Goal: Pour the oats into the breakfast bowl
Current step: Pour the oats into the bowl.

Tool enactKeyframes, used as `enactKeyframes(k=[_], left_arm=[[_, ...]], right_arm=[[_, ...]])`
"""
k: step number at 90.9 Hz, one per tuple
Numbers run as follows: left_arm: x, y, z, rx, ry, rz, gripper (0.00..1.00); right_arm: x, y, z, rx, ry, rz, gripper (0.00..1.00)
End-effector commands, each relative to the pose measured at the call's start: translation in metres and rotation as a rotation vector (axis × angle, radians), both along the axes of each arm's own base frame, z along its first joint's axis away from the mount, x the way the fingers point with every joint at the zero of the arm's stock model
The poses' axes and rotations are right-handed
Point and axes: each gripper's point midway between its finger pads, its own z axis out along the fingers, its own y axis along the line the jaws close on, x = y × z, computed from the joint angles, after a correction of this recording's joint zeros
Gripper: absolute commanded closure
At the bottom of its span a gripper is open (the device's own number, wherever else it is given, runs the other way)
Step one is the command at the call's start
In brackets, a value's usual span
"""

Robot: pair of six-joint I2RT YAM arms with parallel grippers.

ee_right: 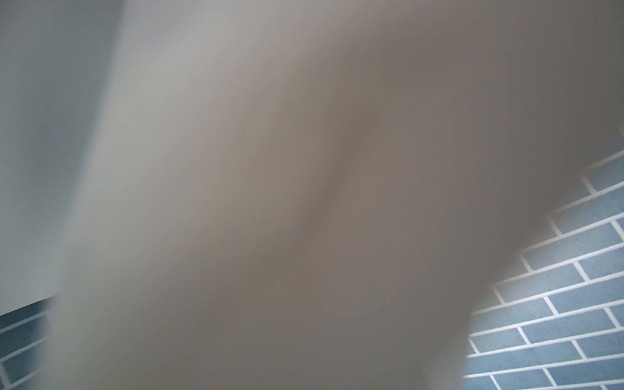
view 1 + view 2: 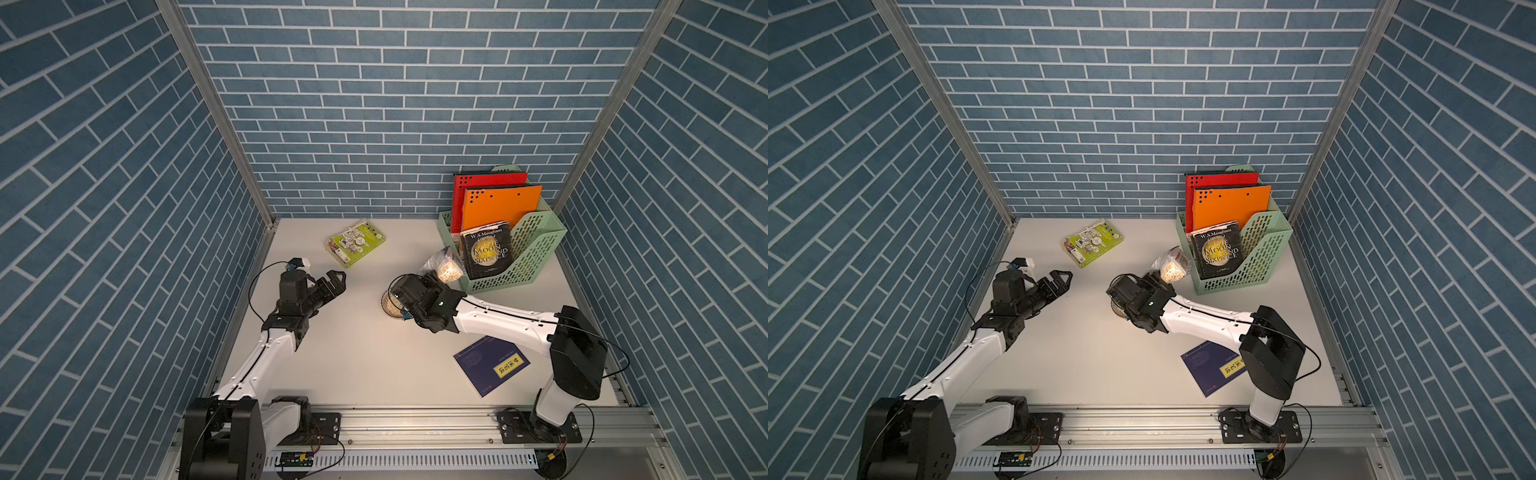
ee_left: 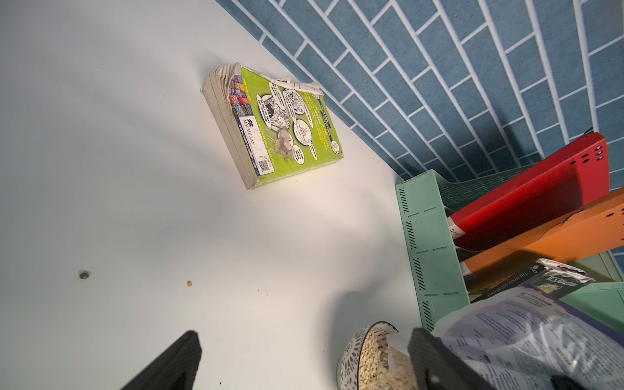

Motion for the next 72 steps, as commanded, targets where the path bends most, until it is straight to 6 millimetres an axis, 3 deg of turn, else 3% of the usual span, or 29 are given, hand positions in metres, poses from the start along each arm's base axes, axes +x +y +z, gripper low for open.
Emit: enactKeyframes(k=[1,34,59,72], left_arm=[[0.003,0.004,0.01,0.02,-0.021,0.006,0.01],[0.003,0.004,0.011,0.019,-0.025,0.005,0.0],[0.002,0.004,0.01,0.02,-0.019,0.006,0.0],[0.002,0.004,0.011,0.022,-0.023,0.007,0.01]], right_arm=[[0.003,-0.002,0.039,0.041,-0.116,-0.027,1.0],[0.006,-0.006,0.058,0.073,-0.144,-0.036,1.0],[0.005,-0.001,0.04,0.06,-0.13,-0.023,1.0],[0.006,0.001,0.048,0.078,-0.14,-0.016,1.0]])
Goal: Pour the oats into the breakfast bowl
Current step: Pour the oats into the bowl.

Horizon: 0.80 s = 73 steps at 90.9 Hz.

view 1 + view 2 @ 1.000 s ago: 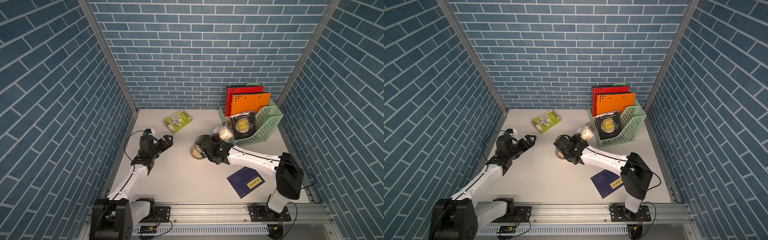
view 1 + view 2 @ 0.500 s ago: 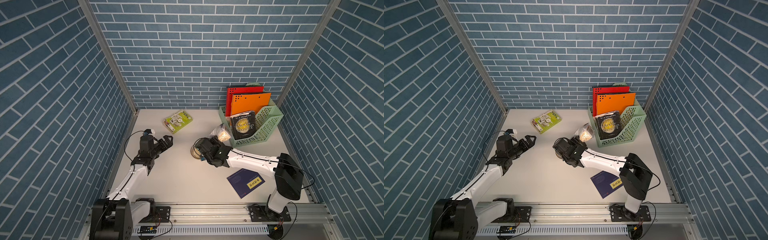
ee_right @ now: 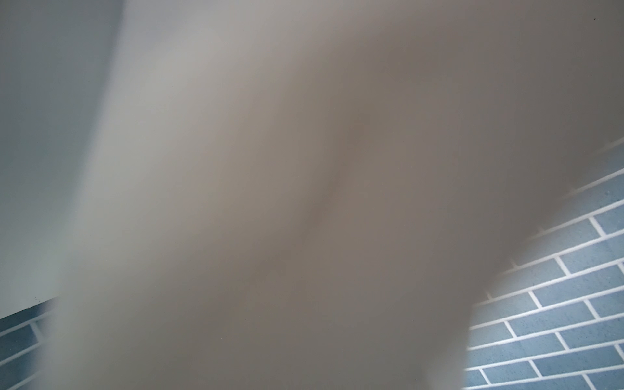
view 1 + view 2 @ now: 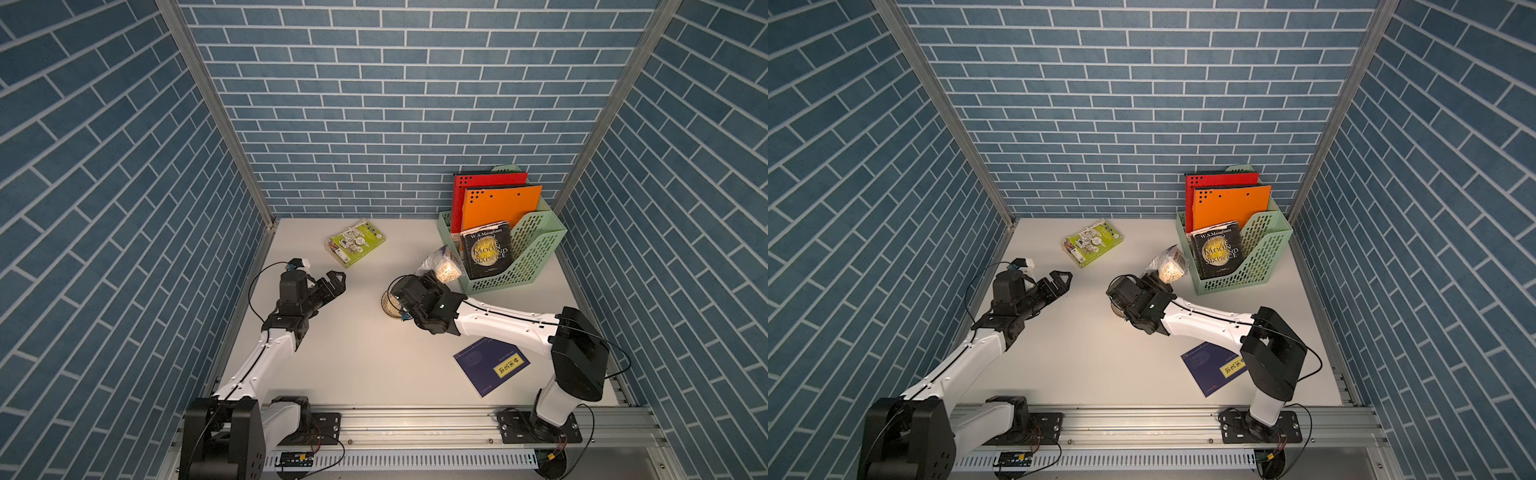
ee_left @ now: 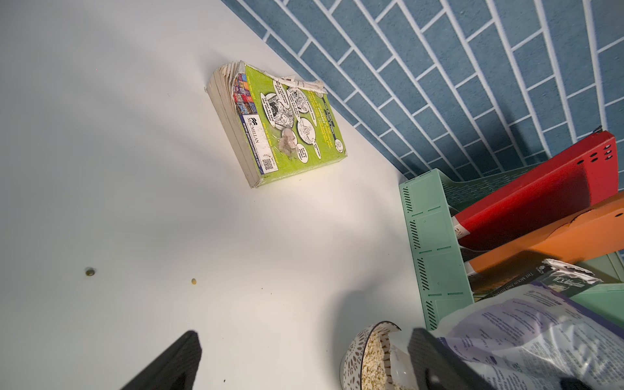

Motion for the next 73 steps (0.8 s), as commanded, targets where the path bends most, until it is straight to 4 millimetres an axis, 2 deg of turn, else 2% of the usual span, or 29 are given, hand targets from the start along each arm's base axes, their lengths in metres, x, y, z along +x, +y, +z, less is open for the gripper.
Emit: enactKeyframes(k=[1,20,27,50,63,73], left_arm=[[0.003,0.003,0.014,0.016,-0.034,0.003,0.0],[0.005,0.003,0.017,0.017,-0.038,0.002,0.01],[0.005,0.003,0.018,0.02,-0.041,0.003,0.01],[0.005,0.003,0.017,0.021,-0.038,0.001,0.01],[0.005,0.003,0.017,0.021,-0.037,-0.001,0.0],[0.006,0.003,0.018,0.021,-0.04,-0.002,0.01]], right_arm=[[0.005,-0.004,0.045,0.068,-0.119,-0.036,1.0],[0.011,-0.009,0.06,0.087,-0.145,-0.057,1.0],[0.011,-0.009,0.057,0.081,-0.142,-0.056,1.0],[0.008,-0.007,0.029,0.038,-0.101,-0.034,1.0],[0.008,-0.006,0.03,0.036,-0.103,-0.022,1.0],[0.011,-0.007,0.041,0.051,-0.122,-0.024,1.0]])
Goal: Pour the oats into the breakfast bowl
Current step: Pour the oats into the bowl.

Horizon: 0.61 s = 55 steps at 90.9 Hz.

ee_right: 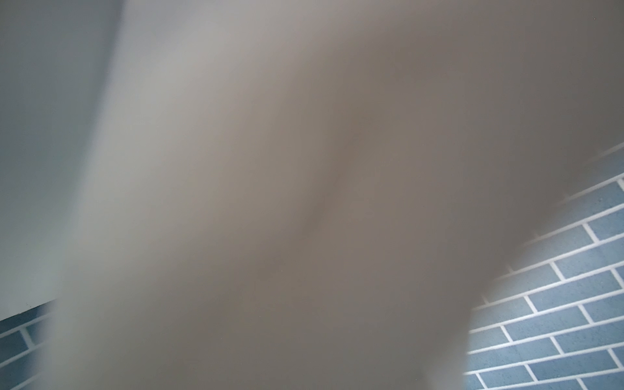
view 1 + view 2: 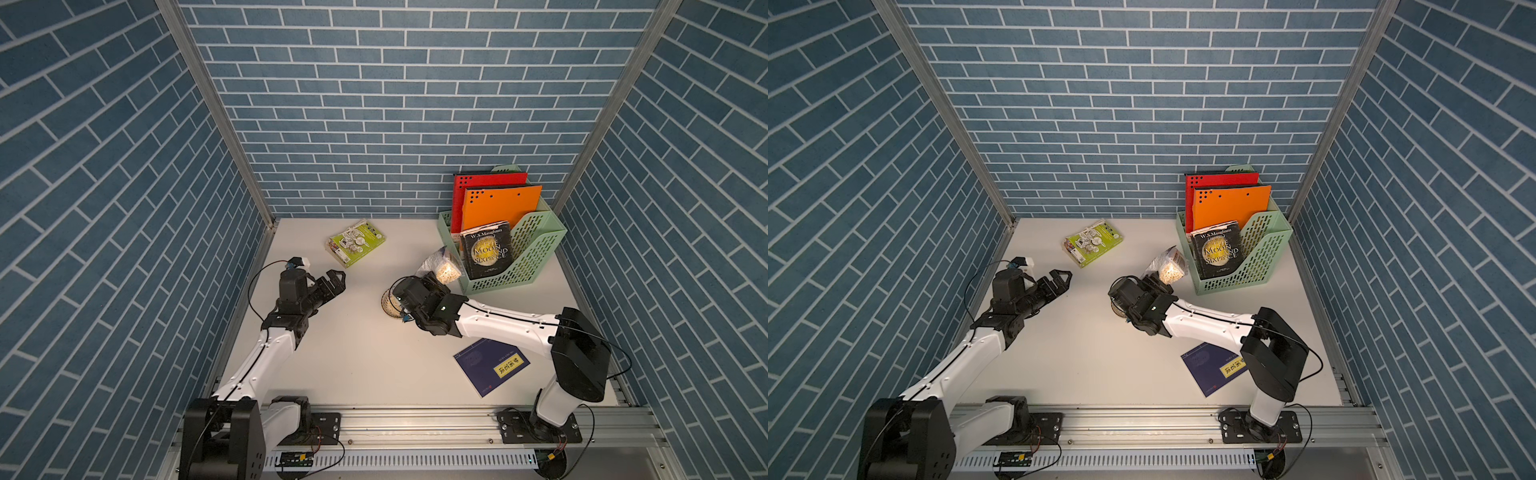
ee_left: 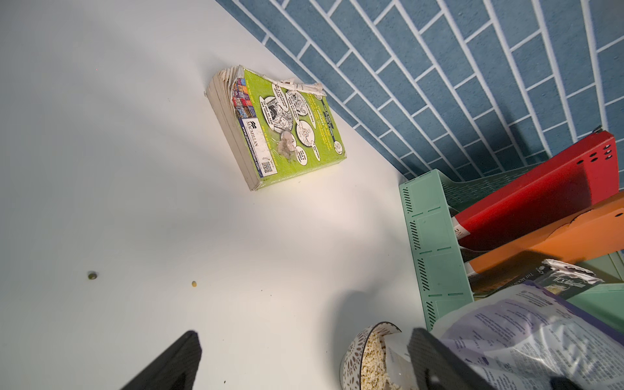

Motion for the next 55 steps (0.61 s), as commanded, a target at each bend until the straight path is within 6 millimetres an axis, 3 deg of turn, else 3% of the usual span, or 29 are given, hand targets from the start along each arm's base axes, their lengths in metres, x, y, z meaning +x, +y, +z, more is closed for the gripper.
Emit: enactKeyframes(k=[1,15,40,55], left_arm=[[0.004,0.002,0.014,0.012,-0.036,0.0,0.01],[0.005,0.003,0.015,0.014,-0.038,0.0,0.01],[0.002,0.003,0.012,0.015,-0.029,-0.001,0.01],[0.003,0.003,0.012,0.015,-0.03,-0.001,0.01]], right_arm=[[0.008,-0.006,0.047,0.056,-0.119,-0.041,1.0],[0.011,-0.01,0.056,0.057,-0.135,-0.051,1.0],[0.01,-0.007,0.042,0.025,-0.138,-0.033,1.0],[0.011,-0.005,0.06,0.052,-0.163,-0.03,1.0]])
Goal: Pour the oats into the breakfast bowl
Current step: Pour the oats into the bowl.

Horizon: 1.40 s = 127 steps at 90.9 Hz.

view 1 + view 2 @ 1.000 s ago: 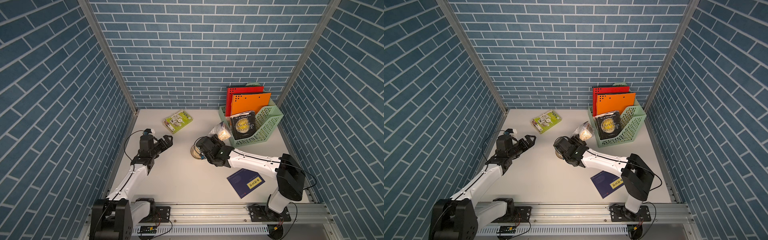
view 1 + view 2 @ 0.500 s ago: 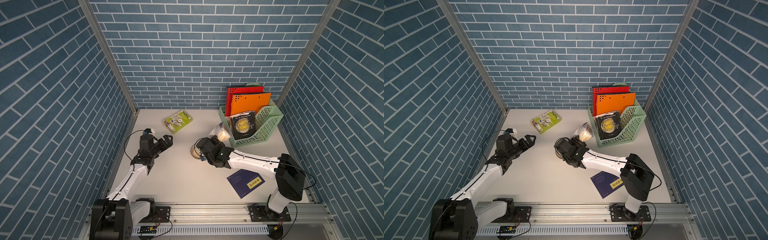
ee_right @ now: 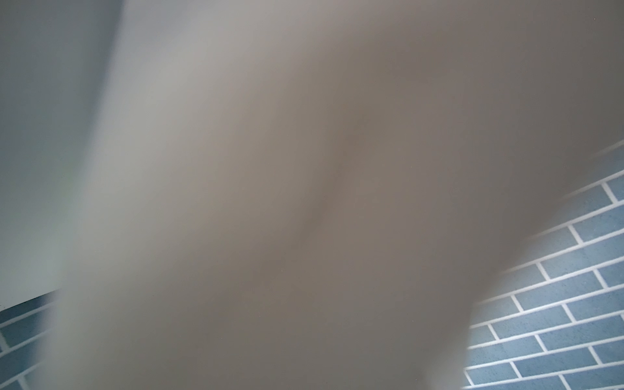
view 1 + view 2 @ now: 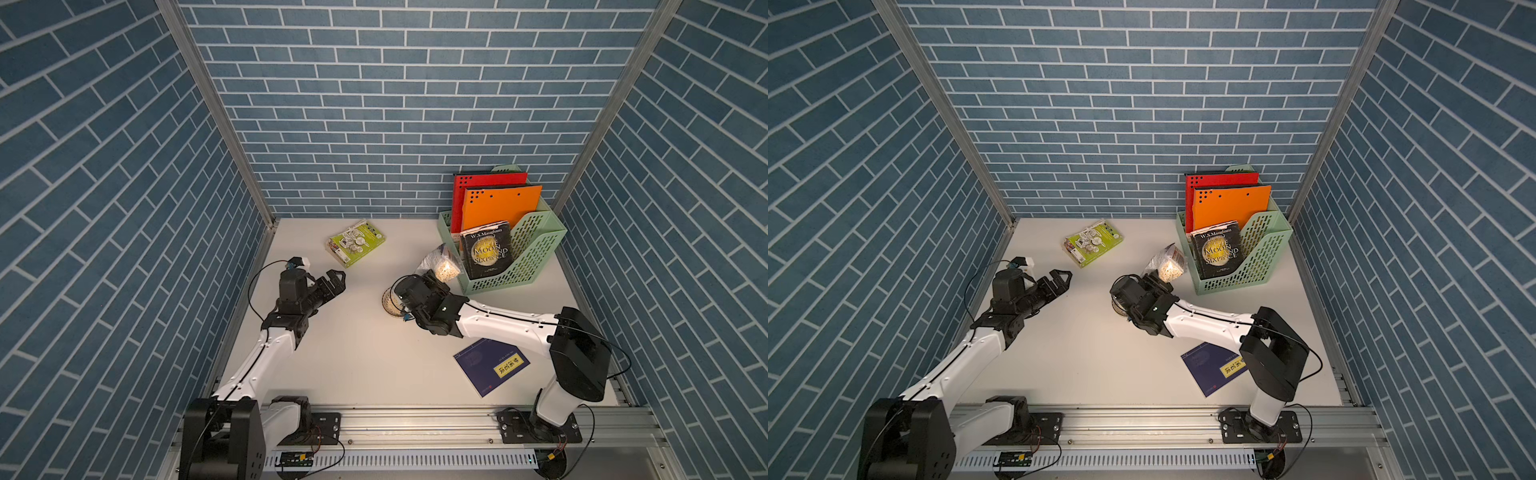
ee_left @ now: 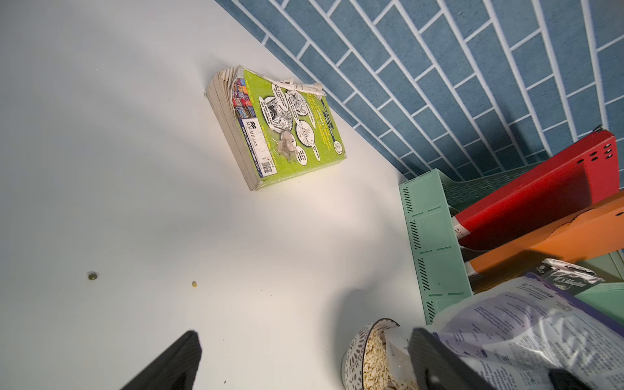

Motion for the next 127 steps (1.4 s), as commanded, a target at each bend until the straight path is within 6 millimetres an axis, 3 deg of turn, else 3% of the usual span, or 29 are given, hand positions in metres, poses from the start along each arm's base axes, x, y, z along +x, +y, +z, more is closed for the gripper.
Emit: enactKeyframes(k=[1,15,43,70,97,118,127], left_arm=[[0.003,0.002,0.012,0.013,-0.03,-0.001,0.01],[0.004,0.003,0.013,0.014,-0.032,0.001,0.0],[0.002,0.003,0.01,0.012,-0.025,0.004,0.01],[0.003,0.003,0.011,0.015,-0.028,0.005,0.0],[0.003,0.003,0.011,0.014,-0.025,0.003,0.01],[0.005,0.002,0.013,0.012,-0.029,-0.003,0.01],[0.005,0.002,0.013,0.012,-0.031,-0.005,0.01]], right_arm=[[0.005,-0.007,0.06,0.081,-0.142,-0.051,1.0],[0.005,-0.01,0.073,0.095,-0.153,-0.055,1.0],[0.001,-0.014,0.043,0.039,-0.114,-0.036,1.0],[0.005,-0.02,0.07,0.09,-0.156,-0.054,1.0],[0.001,-0.018,0.033,0.027,-0.111,-0.032,1.0],[0.005,-0.014,0.061,0.073,-0.147,-0.025,1.0],[0.006,-0.015,0.063,0.074,-0.15,-0.029,1.0]])
